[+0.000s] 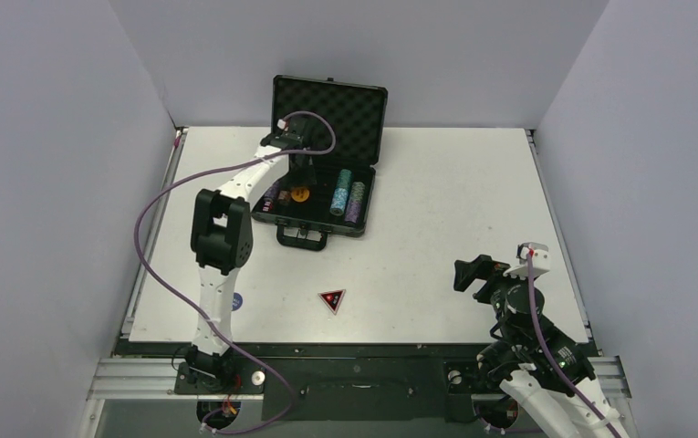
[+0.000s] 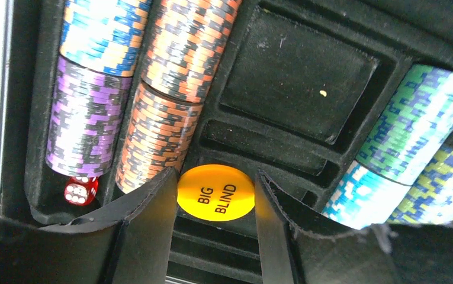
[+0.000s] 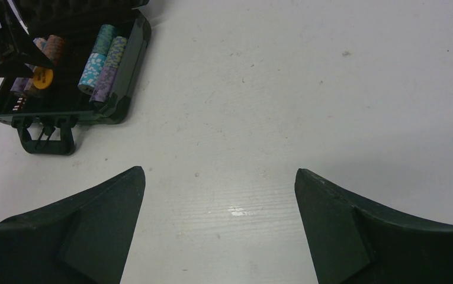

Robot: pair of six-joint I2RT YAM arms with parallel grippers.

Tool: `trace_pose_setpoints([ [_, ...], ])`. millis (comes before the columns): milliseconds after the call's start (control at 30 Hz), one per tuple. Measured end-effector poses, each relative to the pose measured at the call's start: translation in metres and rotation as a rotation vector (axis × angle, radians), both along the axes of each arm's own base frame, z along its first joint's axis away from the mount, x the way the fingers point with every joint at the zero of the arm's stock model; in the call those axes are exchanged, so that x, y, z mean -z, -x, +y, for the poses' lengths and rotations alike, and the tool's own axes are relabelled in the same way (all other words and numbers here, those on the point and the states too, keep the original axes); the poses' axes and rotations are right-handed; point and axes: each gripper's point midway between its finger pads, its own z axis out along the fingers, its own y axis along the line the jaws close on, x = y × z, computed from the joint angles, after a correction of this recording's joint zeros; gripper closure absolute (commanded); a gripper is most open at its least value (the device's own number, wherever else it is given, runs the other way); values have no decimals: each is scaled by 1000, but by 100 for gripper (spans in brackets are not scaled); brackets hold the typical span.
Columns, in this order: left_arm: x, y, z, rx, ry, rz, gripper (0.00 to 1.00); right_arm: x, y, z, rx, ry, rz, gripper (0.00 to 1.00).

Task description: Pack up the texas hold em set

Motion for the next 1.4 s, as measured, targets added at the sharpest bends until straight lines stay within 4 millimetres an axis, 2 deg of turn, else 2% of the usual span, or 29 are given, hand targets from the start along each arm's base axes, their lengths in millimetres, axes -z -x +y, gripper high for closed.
trace_pose_setpoints([
  [333,23,12,-18,205,-61,74,100,0,0,0,3,1,-1,7],
  [567,30,16,-18,313,-157,94,100,0,-1,0,4,1,-1,7],
  [833,42,18,-15,364,-230,120,100,0,-1,0,3,1,0,7],
  [1133,41,18,-14,362,-254,114,100,1,-1,0,3,2,0,7],
  [1400,40,18,-13,334,-278,103,86,1,-2,0,3,0,-2,7],
])
